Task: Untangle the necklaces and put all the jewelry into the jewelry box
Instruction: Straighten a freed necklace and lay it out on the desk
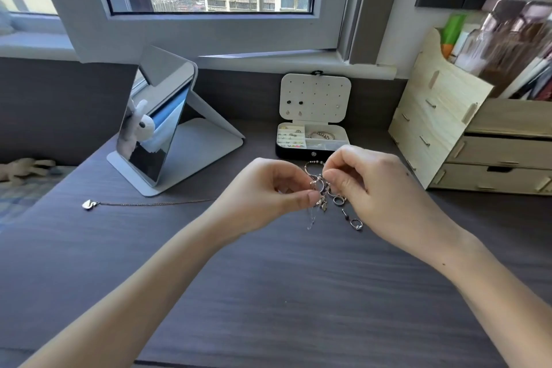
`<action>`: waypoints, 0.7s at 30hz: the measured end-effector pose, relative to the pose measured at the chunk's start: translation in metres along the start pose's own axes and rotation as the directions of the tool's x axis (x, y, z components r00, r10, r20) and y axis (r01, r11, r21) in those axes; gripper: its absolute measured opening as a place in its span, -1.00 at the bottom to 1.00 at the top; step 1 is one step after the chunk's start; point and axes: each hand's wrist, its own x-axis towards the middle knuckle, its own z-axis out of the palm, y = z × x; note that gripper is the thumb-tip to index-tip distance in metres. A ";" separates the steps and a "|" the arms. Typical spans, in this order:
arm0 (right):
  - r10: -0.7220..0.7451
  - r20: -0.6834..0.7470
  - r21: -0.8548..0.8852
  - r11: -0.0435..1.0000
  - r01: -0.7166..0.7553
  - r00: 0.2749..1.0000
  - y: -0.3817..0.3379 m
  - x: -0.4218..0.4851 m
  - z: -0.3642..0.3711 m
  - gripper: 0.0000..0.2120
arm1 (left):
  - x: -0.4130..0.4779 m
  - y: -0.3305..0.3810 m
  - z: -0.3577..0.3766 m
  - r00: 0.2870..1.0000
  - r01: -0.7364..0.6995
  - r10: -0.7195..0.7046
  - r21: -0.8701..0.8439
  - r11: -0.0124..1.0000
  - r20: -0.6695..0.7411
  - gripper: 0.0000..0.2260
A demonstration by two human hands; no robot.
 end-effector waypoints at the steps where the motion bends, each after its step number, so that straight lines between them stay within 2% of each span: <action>1: 0.002 0.012 -0.021 1.000 -0.001 1.000 0.000 0.000 -0.001 -0.90 | -0.001 -0.001 0.001 1.000 0.016 -0.016 -0.005 1.000 -0.002 -0.96; 5: -0.003 0.073 -0.114 0.993 0.011 0.997 -0.001 -0.002 -0.003 -0.91 | -0.003 -0.004 0.002 0.996 0.084 -0.084 -0.045 0.995 0.012 -0.98; 9: -0.009 0.091 -0.100 0.995 0.018 0.996 -0.002 -0.002 -0.007 -0.90 | -0.005 -0.004 -0.001 0.992 0.127 -0.123 -0.121 0.984 0.040 -0.95; 14: -0.012 0.100 -0.139 0.990 0.026 0.995 0.002 -0.003 -0.003 -0.87 | -0.007 -0.004 -0.003 0.987 0.158 -0.155 -0.120 0.980 0.035 -0.94; 18: 0.012 0.052 -0.040 0.999 -0.010 0.999 0.002 -0.005 -0.001 -0.88 | -0.008 -0.004 -0.005 0.978 0.202 -0.196 -0.108 0.973 0.071 -0.95; 21: 0.041 0.029 0.056 0.998 -0.042 0.999 0.001 -0.007 0.000 -0.88 | -0.009 -0.006 -0.006 0.958 0.259 -0.231 -0.168 0.951 0.172 -0.95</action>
